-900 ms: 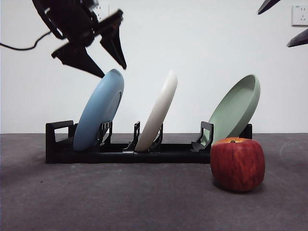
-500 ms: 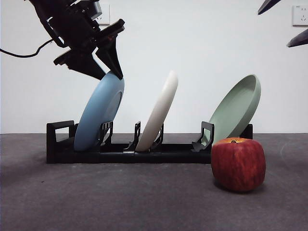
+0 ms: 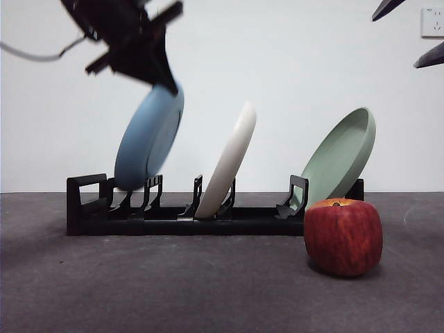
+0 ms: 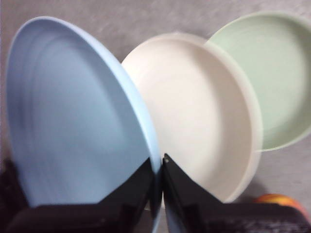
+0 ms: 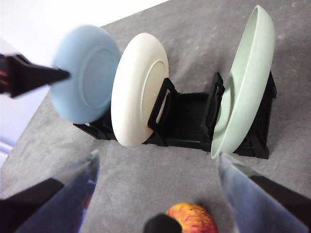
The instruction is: Take the blue plate from the plate rack,put the plate on the table,take the apple from the table,put the apple in the plate
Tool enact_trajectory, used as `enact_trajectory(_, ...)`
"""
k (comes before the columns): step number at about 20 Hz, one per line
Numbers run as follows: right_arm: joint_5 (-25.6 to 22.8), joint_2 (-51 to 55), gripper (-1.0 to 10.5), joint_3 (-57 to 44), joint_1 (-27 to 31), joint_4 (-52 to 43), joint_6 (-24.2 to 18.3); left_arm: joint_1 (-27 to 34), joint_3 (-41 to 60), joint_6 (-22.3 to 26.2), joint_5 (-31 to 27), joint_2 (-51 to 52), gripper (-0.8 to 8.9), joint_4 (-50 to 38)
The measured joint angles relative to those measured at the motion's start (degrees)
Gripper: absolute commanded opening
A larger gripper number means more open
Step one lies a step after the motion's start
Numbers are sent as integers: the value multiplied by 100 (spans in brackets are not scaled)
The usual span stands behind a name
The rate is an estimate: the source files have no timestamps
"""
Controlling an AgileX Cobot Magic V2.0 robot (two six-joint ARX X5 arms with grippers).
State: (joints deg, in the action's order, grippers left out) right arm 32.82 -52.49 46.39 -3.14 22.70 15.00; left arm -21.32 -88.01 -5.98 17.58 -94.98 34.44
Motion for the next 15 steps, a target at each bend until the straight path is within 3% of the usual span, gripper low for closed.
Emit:
enact_trajectory(7,2,0,409,0,0,0,0,-87,-1534,581,170,170,-8,1867)
enact_trajectory(10,0,0,409,0,0,0,0,-328,-1668,828,118,461,-8,2492)
enact_trajectory(15,0,0,409,0,0,0,0,-1217,-1665,1082,-1222,1274,-8,3226)
